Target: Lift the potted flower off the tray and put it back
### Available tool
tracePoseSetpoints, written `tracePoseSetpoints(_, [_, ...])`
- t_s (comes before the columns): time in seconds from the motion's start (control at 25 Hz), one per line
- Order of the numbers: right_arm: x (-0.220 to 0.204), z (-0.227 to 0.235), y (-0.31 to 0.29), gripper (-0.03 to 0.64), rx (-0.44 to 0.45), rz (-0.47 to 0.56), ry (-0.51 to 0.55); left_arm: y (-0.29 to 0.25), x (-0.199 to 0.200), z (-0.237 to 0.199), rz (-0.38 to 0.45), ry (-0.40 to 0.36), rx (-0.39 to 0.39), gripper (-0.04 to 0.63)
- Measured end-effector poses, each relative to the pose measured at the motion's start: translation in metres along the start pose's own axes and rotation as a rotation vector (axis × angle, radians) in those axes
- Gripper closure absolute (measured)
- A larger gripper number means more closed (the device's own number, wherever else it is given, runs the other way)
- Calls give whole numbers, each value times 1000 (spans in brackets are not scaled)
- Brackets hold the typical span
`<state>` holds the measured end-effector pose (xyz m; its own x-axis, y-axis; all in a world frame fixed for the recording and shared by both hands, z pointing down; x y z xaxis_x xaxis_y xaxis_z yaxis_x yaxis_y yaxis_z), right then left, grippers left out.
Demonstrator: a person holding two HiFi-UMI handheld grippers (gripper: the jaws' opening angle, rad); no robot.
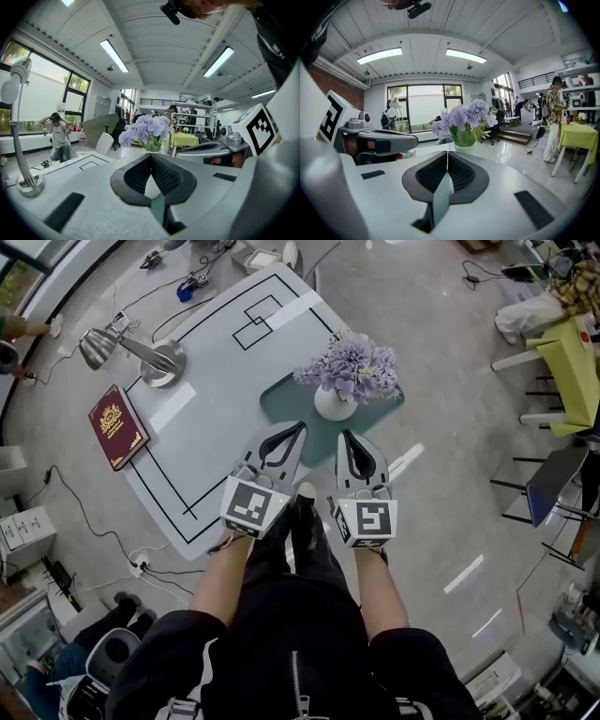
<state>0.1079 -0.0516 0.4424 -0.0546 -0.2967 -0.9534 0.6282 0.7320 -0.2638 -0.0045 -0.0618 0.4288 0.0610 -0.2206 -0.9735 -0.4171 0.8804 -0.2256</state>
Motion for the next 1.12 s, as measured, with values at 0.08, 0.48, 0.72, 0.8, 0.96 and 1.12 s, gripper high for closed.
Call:
tracePoseSetpoints(0.08, [-7,5,-5,609,-13,-12,-7,-5,-5,0,0,2,-11,589])
tracePoseSetpoints(0.48, [-10,34,-23,582,-66,-6,46,-19,-20,0,-22,33,-18,589])
tracePoseSetpoints(0.72, [-13,44,-50,331,-104,33,95,-21,-22,-8,-29,50,-12,588])
tracePoseSetpoints(0.8, [-15,47,-59,316,-111,43,89,-19,-23,-12,-50,76,5,588])
tracePoseSetpoints(0.96, [-12,57,-76,314,-126,65,81,-15,-29,-21,-76,94,27,588])
tracePoseSetpoints(1.12, [-8,65,-94,314,-136,87,69,-11,-37,-33,-90,100,49,589])
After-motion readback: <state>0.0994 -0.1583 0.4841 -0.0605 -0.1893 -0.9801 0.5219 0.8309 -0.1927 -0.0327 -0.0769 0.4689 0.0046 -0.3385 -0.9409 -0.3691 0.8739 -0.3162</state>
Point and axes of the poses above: the fingertips, and each gripper's own axes: y backward along the fingers, z to its right, x out of its top, the point moved 4 cm from there along y, backward along the fingers, and after that the axes turned 15 degrees about x, right-handed, at the moved point
